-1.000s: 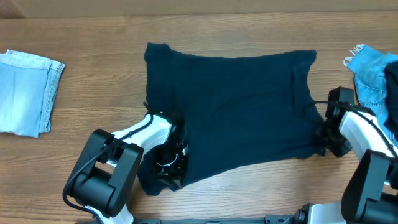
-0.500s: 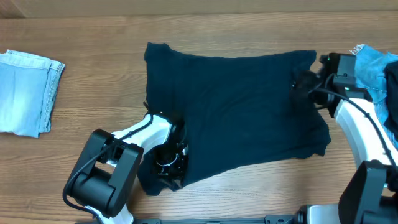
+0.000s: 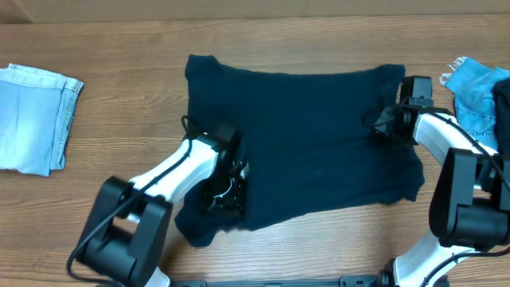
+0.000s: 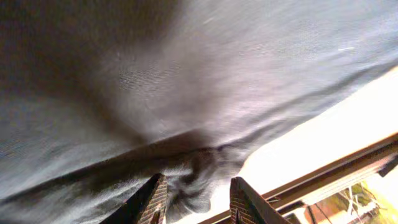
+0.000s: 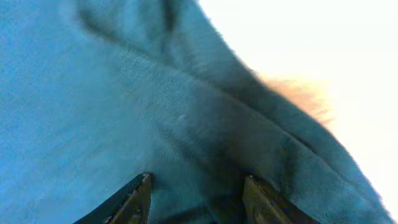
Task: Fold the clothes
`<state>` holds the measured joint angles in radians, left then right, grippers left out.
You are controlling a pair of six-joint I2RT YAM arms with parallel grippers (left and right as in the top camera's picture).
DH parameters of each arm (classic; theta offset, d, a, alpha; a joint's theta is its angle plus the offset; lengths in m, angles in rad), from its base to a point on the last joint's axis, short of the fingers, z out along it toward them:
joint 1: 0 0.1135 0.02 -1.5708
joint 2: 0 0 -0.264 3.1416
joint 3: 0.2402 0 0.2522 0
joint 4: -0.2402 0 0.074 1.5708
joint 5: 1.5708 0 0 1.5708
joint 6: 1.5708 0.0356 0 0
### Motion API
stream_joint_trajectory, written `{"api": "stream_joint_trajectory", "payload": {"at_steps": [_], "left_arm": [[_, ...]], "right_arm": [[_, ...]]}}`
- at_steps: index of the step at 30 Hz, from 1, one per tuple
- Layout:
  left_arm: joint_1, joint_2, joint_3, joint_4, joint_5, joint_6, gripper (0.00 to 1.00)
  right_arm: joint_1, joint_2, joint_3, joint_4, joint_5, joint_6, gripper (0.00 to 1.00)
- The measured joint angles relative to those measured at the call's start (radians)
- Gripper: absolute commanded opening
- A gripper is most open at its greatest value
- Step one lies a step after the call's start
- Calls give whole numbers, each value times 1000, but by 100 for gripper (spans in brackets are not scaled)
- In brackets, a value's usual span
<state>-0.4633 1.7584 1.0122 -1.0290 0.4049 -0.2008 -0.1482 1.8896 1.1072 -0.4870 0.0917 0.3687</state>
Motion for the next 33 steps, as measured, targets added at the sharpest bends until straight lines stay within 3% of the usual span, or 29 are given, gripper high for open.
{"api": "stream_joint_trajectory", "payload": {"at_steps": [5, 10, 15, 19, 24, 27, 33], "left_arm": [[0, -97, 46, 10, -19, 1, 42], [0, -129, 63, 51, -97, -7, 47], [27, -129, 70, 420, -267, -55, 55], [83, -128, 75, 711, -404, -60, 45], [179, -8, 79, 778, -443, -62, 34], [211, 114, 78, 808, -435, -61, 35], [210, 182, 78, 890, -424, -61, 34]], "right_arm": [[-89, 0, 0, -14, 117, 51, 61], [-119, 0, 0, 6, 47, 37, 63], [-117, 0, 2, 26, -30, 7, 64], [-117, -23, 42, 4, -90, -12, 66], [-92, -119, 93, -16, -194, -39, 66], [-74, -122, 96, -47, -219, -44, 66], [-51, -122, 96, -51, -257, -48, 66]]}}
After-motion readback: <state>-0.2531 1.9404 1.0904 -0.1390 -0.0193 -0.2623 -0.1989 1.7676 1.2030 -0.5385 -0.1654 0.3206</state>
